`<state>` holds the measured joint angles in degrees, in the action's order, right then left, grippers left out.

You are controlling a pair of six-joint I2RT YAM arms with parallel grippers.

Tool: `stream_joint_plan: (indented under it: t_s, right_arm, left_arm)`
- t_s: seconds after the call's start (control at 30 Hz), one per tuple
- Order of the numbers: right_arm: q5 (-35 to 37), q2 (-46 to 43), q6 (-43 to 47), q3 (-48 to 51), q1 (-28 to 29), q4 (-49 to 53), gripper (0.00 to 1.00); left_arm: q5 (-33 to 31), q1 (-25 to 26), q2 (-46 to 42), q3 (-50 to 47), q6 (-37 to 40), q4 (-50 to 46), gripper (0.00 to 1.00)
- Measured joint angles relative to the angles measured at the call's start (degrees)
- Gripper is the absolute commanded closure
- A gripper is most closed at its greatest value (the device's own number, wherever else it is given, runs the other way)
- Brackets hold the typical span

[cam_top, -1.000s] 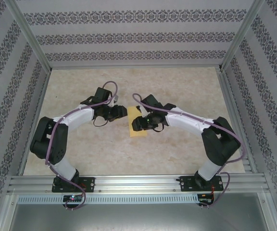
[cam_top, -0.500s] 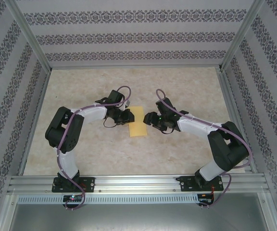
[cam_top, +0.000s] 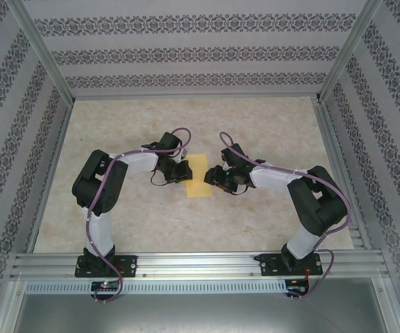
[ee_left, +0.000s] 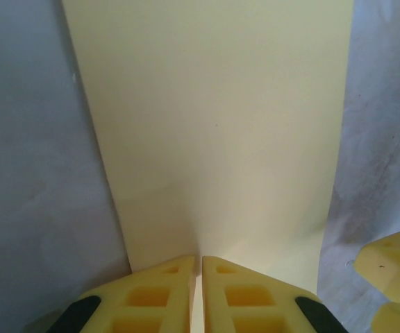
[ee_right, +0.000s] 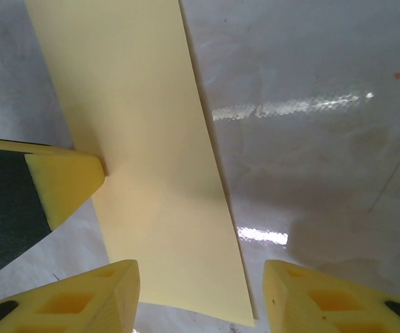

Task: Fold a paper plane with a square sheet of paper (pick it up from the middle)
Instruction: Third fold the triangle at the center of the table.

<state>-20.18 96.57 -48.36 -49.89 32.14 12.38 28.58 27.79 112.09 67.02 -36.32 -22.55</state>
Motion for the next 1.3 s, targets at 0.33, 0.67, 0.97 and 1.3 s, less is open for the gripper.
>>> stream_joint_plan:
  t_s: [0.33,0.67,0.97,1.3]
  right_arm:
    - [-2.49,2.19,1.77,-1.53,1.09,2.27,0.49]
    - [-2.80,2.71,3.82,-2.56,2.75,6.25,0.49]
    - [-5.14,2.71,2.82,-2.01,3.41,2.01,0.50]
    - [-5.27,2.16,-3.28,4.26,2.95,-11.43,0.52]
  left_arm:
    - [-0.39,0.02,0.00,0.00,0.00,-0.15,0.87]
    - [-0.46,0.02,0.07,0.00,-0.02,-0.15,0.87]
    - [-0.46,0.02,0.11,0.00,-0.02,-0.15,0.86]
    - [-0.42,0.02,0.11,0.00,-0.04,-0.13,0.86]
